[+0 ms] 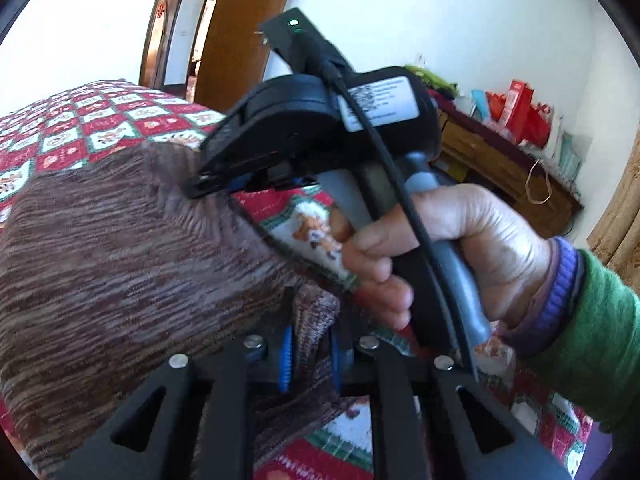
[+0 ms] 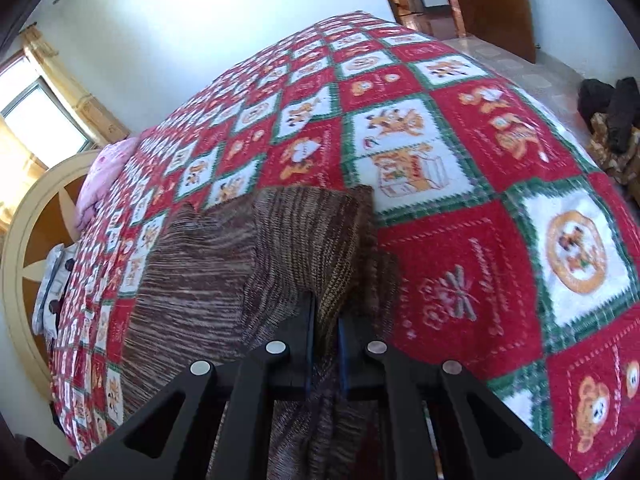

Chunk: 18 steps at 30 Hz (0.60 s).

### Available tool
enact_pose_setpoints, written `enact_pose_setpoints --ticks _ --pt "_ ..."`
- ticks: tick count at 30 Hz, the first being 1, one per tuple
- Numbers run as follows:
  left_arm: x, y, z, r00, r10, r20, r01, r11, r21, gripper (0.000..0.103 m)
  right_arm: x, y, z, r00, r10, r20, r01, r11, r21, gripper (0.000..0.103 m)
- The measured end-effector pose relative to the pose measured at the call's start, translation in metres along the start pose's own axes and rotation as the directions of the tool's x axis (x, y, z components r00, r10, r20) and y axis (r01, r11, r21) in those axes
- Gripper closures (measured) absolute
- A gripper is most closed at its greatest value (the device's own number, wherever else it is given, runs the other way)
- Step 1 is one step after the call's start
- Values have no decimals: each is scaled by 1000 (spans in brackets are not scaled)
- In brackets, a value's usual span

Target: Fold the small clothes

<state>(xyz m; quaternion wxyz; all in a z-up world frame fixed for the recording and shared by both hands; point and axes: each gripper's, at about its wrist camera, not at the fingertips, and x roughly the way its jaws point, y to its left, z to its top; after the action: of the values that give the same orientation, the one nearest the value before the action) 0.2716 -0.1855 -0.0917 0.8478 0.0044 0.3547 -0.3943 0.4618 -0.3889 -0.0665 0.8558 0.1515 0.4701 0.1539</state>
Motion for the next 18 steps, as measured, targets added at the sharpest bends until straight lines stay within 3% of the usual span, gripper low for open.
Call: enact_pose_setpoints --ticks 1,2,4,5,7,11,18 --pt "-3 0 -2 1000 6 -12 -6 1000 1 76 -3 -3 -2 1000 -9 2 9 1000 17 94" --pt "-7 -1 -4 999 22 -26 -22 1000 -2 61 -7 -6 -5 1000 -8 6 8 999 34 94" --pt "-15 -3 -8 995 88 -37 -88 996 3 40 -22 -8 -13 999 -24 22 23 998 52 94" --pt "-22 -3 -10 993 112 -31 -112 994 7 37 -30 -7 -17 999 -39 33 37 998 55 94" --pt "-37 -1 -14 988 152 -26 -152 988 8 37 -54 2 -31 992 -91 85 88 995 47 94" --pt "-53 3 -17 967 252 -36 -253 967 -14 36 -85 30 -60 985 -82 151 80 997 19 94" --pt "-71 8 -16 900 432 -58 -434 901 -19 36 -72 54 -93 991 -100 88 102 994 -25 94"
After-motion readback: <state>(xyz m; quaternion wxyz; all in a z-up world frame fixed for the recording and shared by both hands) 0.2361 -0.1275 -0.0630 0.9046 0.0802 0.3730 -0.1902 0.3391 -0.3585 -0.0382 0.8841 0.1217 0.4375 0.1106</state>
